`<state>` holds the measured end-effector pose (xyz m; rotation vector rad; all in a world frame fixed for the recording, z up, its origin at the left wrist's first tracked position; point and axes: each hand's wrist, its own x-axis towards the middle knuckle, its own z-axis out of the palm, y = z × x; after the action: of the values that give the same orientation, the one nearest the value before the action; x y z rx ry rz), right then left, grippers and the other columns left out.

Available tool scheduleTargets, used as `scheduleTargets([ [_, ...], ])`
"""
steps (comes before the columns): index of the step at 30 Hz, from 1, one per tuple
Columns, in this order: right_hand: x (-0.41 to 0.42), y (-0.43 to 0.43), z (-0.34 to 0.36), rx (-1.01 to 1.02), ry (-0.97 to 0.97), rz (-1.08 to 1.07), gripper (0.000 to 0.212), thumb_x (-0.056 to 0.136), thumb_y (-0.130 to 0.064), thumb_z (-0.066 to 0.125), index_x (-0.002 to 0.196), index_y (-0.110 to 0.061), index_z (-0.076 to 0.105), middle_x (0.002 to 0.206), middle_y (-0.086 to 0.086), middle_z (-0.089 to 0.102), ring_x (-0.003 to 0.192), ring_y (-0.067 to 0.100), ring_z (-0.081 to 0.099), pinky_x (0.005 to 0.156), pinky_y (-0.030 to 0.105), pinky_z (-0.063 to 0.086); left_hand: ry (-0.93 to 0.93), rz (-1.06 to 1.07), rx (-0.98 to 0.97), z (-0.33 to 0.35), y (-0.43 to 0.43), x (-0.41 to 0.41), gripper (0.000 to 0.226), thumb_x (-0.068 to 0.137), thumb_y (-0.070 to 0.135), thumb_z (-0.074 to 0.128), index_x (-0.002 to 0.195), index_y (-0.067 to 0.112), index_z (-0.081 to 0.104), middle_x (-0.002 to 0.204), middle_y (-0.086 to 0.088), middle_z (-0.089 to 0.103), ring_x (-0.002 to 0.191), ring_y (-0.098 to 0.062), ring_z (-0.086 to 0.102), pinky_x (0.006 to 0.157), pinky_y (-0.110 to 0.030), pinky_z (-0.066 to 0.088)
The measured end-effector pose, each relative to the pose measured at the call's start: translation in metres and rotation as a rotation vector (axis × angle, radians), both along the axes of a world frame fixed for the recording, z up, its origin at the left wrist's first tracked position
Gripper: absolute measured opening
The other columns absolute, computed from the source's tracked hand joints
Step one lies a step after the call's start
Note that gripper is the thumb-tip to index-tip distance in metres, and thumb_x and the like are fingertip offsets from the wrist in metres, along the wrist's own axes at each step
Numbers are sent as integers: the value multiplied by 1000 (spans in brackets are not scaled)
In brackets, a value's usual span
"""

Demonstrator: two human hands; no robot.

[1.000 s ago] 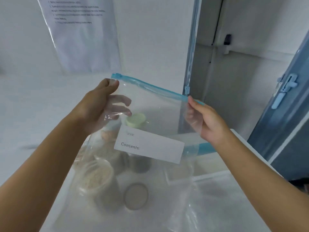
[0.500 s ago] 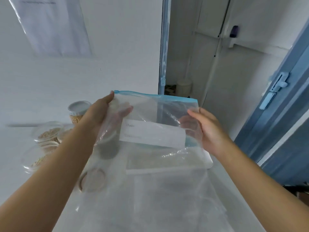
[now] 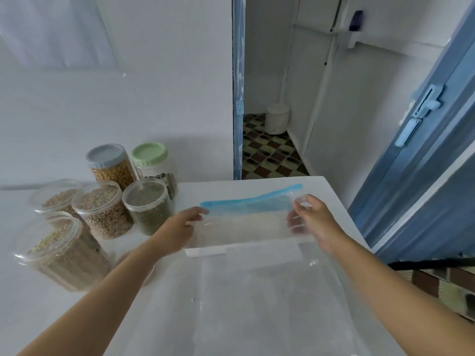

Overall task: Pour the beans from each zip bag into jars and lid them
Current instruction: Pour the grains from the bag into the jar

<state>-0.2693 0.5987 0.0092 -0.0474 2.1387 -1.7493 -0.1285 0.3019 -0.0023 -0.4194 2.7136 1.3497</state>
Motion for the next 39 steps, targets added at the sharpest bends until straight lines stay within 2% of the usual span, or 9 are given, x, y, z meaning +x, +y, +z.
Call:
scheduleTargets([
  [2,3,3,-8,-12,57,-6,17,107,-22,52,115,-10,59,88,16,73,68,23,70,65,36,59,5,-101,-346,-14,-5,-2,50,91,-5,58,131,23,63,134,-2,55,127,-19,52,107,-24,38],
  [3,5,4,-11,-16,83,-8,18,106,-24,52,116,-11,59,87,15,72,67,22,70,64,36,59,28,-111,-431,-19,-6,-3,45,93,4,64,134,22,62,136,-2,53,128,-20,50,110,-26,35],
  [8,8,6,-18,-39,198,-5,24,105,-30,52,111,-8,62,83,12,70,63,20,67,59,32,59,60,-49,-655,-20,-3,-19,48,97,24,67,143,21,53,133,-2,62,123,-25,51,104,-38,45],
  [11,7,8,-20,-77,228,26,30,105,-32,53,110,-4,62,82,13,69,62,21,65,57,31,57,21,3,-640,-12,-2,-30,36,98,25,65,134,21,61,115,1,71,108,-24,62,87,-38,54],
  [15,2,12,-17,-126,270,68,31,103,-35,55,108,-5,60,82,15,68,66,24,66,61,34,57,221,36,-719,8,-8,-41,14,97,15,62,101,11,75,94,-4,66,100,-32,60,74,-40,50],
  [23,-17,19,-26,-73,214,99,18,104,-22,56,102,-4,57,77,13,70,63,26,66,52,31,51,565,142,-863,63,-22,-58,16,97,4,64,102,4,79,94,-10,69,88,-38,59,59,-42,47],
  [33,-40,-10,-41,188,200,83,11,103,-17,58,94,-10,60,77,9,71,53,16,67,45,25,45,698,312,-834,87,-51,-71,21,99,0,61,113,0,77,104,-18,74,94,-42,52,71,-43,42],
  [36,-46,-19,-46,254,202,50,16,103,-18,58,90,-8,58,79,9,72,47,11,64,43,23,45,646,266,-803,85,-54,-77,21,98,1,63,114,1,76,108,-18,75,94,-44,57,78,-44,45],
  [39,-49,-25,-51,255,155,2,19,102,-17,59,89,-3,59,76,9,71,44,7,62,44,19,45,467,194,-702,66,-44,-80,22,98,4,63,117,2,75,114,-16,74,104,-42,63,93,-45,47],
])
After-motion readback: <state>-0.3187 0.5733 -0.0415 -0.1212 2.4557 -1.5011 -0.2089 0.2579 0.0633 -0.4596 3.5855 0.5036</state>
